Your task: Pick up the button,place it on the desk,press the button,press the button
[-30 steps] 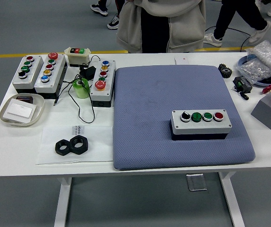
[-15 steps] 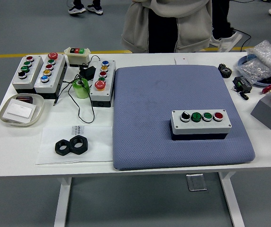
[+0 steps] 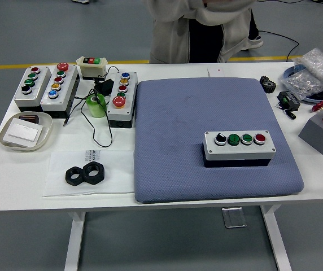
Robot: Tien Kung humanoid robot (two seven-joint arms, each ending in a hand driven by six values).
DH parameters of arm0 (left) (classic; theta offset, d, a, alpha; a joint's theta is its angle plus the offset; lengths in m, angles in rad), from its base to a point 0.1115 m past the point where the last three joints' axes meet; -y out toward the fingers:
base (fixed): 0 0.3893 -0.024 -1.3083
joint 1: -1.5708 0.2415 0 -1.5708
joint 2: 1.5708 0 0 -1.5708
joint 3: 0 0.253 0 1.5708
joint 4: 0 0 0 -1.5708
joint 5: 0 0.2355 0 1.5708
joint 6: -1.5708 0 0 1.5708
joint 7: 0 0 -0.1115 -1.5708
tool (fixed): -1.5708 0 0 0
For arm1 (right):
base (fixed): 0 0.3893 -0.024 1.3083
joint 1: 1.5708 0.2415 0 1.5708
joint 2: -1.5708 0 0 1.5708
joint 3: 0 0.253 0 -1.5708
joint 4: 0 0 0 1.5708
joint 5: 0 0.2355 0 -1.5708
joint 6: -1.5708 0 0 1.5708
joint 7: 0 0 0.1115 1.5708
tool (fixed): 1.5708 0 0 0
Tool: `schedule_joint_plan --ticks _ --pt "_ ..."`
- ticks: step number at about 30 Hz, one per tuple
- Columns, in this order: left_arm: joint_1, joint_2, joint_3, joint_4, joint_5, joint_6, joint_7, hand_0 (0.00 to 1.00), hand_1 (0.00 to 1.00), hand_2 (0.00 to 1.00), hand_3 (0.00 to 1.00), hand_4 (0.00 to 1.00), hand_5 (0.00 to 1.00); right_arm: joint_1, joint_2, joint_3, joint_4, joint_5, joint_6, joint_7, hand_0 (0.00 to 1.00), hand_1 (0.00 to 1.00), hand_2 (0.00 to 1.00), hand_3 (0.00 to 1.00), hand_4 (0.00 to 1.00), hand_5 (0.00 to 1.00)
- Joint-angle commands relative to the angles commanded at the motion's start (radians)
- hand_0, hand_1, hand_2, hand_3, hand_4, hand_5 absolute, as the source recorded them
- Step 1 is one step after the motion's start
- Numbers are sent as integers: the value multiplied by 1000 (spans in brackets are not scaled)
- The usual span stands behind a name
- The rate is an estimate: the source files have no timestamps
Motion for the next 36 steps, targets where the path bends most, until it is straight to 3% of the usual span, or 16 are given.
schedule_joint_plan --ticks 36 --pt "-10 4 8 3 -12 -4 -8 706 831 889 832 642 998 -20 5 50 18 -12 -1 -19 950 853 887 855 617 723"
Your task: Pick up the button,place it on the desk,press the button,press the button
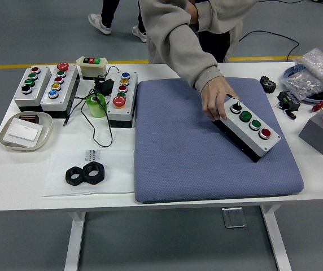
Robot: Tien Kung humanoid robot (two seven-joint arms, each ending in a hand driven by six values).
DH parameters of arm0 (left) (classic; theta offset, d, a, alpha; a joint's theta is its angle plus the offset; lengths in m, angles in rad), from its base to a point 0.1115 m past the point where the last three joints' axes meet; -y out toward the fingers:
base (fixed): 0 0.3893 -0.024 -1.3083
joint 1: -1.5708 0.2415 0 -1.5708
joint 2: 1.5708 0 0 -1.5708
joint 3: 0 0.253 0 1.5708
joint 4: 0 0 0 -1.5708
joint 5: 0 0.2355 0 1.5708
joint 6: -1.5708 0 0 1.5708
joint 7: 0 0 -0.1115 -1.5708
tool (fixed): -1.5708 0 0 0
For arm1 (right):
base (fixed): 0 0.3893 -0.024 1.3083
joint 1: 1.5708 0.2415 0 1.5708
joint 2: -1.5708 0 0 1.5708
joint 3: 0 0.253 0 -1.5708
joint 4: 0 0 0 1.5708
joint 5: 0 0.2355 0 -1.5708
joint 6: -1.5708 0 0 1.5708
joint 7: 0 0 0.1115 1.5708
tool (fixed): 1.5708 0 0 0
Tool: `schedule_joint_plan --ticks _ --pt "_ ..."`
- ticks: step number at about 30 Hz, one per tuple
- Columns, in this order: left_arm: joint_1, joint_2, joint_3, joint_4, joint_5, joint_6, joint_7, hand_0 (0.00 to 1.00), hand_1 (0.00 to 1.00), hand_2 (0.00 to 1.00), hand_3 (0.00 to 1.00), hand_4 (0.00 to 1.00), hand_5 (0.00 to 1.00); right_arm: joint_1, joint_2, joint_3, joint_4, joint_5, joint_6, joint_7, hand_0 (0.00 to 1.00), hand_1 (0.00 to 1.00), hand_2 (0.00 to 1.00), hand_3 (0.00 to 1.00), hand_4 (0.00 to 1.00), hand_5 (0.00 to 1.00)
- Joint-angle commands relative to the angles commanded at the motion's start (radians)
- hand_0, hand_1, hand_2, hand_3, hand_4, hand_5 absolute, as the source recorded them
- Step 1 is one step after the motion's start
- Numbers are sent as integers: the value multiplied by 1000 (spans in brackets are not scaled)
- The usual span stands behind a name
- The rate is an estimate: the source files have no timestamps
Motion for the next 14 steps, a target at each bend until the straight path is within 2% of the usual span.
schedule_joint_plan --ticks 14 --pt "6 -3 -5 -1 0 1 2 702 830 888 832 643 998 10 4 -18 -3 -6 -5 0 952 852 885 852 615 728"
